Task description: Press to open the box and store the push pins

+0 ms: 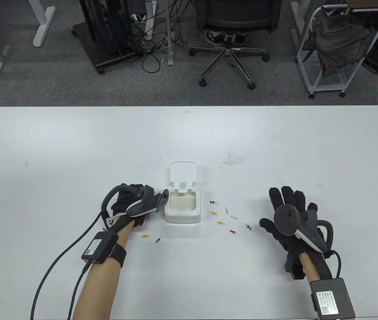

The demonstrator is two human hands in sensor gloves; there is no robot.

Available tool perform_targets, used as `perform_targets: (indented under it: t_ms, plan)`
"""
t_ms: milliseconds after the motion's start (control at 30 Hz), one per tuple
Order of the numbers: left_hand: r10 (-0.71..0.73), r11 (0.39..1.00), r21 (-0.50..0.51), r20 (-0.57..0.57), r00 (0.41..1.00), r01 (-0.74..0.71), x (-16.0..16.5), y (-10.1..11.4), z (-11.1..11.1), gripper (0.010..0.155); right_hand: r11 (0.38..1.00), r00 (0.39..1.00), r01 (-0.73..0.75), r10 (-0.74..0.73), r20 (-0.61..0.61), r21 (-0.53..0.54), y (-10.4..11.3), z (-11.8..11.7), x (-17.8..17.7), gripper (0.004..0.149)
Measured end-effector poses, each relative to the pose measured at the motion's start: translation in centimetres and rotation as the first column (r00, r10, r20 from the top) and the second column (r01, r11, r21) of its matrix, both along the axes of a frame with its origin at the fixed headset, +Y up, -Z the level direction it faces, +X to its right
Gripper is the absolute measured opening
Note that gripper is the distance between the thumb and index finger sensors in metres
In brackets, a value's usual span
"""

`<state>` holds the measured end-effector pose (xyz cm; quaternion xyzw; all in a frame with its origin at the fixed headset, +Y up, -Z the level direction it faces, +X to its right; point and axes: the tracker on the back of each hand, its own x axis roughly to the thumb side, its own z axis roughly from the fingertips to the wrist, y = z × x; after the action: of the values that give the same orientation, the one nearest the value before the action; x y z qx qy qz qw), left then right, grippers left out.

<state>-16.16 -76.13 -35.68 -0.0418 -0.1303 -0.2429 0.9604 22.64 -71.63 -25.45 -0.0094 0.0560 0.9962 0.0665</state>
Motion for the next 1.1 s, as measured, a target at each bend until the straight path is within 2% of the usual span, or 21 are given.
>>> perform_targets:
  t_ms: [167,433,767,867,1100]
  plan:
    - [0.010,1.000,0.016,-0.013,1.000,-0.009,-0.1,1.0,0.5,0.040,1.000,1.000,0.019,-0.019,0.002,-0.016,-0.3,-0.1,0.1,0.083]
    - [0.101,0.992,0.071,0.010,0.995,-0.101,1.1,4.1,3.2,0.041,1.000,0.999,0.014,-0.014,-0.030,-0.006,-0.2,0.1,-0.4,0.083]
    - [0.204,0.974,0.093,0.044,0.978,-0.207,5.5,7.2,4.7,0.041,0.999,0.998,0.032,-0.031,-0.058,0.011,0.0,0.2,-0.7,0.082]
    - [0.230,0.970,0.072,0.057,0.972,-0.234,6.7,7.1,4.8,0.041,0.999,0.997,0.039,-0.039,-0.068,0.007,-0.1,0.2,-0.9,0.082]
    - [0.167,0.984,0.046,0.066,0.984,-0.170,8.3,5.7,4.1,0.041,0.999,0.997,0.041,-0.041,-0.066,-0.001,-0.1,0.3,-0.8,0.082]
